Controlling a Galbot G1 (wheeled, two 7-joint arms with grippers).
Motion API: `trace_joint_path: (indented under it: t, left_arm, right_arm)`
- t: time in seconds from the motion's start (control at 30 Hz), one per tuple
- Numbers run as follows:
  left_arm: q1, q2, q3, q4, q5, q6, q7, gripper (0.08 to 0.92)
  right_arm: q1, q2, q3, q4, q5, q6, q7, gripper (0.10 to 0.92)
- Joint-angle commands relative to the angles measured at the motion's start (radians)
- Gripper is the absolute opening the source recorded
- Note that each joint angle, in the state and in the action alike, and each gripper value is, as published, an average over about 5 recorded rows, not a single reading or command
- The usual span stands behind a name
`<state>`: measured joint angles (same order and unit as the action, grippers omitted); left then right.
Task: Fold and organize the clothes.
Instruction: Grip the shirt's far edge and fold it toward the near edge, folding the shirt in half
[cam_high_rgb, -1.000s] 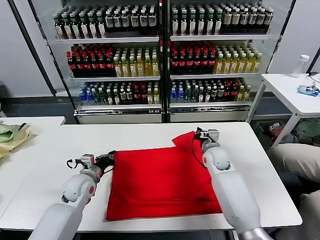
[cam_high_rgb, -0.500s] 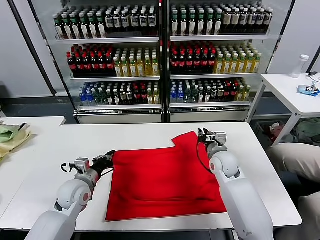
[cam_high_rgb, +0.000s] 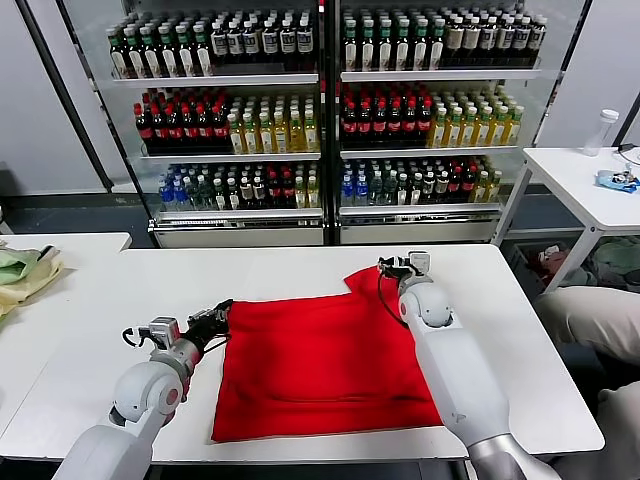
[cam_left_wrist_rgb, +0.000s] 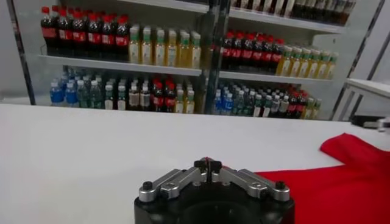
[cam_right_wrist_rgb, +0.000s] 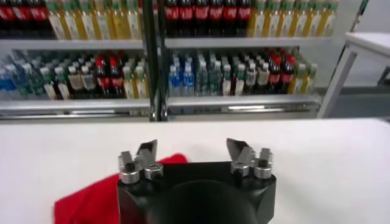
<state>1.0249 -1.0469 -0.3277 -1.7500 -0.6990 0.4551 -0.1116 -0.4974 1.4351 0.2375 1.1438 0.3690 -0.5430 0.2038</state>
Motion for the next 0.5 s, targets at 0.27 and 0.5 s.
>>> trace_joint_path:
  t: [0.27,0.5]
  left_arm:
    - [0.004,-0.012,0.007,-0.002,0.005,-0.01,0.005,0.086]
    - [0.006,-0.014,0.01,-0.005,0.009,-0.011,0.008,0.086]
  right_arm:
    - [0.054,0.046,0.004,-0.124,0.006,-0.012,0.036,0.699]
    - [0.059,0.05,0.009,-0.145,0.014,-0.002,0.024,0.509]
